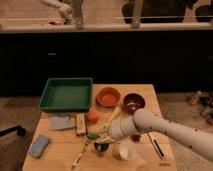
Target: Place pepper in metal cup
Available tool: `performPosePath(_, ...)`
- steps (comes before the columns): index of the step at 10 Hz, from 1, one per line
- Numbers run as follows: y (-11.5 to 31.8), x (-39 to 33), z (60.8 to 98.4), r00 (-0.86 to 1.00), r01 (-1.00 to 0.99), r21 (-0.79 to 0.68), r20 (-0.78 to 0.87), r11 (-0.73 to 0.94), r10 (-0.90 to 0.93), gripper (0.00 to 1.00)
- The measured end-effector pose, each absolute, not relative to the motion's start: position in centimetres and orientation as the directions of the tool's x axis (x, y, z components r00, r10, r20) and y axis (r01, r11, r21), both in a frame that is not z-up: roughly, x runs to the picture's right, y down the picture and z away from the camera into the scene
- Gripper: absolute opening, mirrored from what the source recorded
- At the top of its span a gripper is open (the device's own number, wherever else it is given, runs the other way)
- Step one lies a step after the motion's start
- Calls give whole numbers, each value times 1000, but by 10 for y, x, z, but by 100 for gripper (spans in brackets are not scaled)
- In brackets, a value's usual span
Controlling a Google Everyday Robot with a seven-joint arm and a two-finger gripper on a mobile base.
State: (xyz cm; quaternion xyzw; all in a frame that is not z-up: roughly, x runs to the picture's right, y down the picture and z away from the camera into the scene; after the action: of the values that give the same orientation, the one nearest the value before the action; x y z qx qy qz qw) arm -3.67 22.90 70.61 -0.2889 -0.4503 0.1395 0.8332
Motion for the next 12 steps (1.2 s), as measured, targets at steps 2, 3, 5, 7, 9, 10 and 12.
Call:
performPosePath(2, 229, -37, 706, 556, 27, -607, 670, 794, 493, 18)
performPosePath(3, 229, -37, 706, 556, 27, -607, 670, 794, 493, 27)
performPosePath(5, 229, -37, 706, 556, 27, -607, 670, 794, 493, 47)
performPosePath(7, 229, -37, 706, 556, 27, -607, 670, 794, 493, 68)
performPosePath(9, 229, -37, 706, 556, 27, -607, 670, 794, 493, 80)
performPosePath(10, 229, -37, 706, 556, 27, -607, 670, 794, 493, 80)
performPosePath(12, 229, -37, 706, 556, 27, -607, 670, 795, 493, 80)
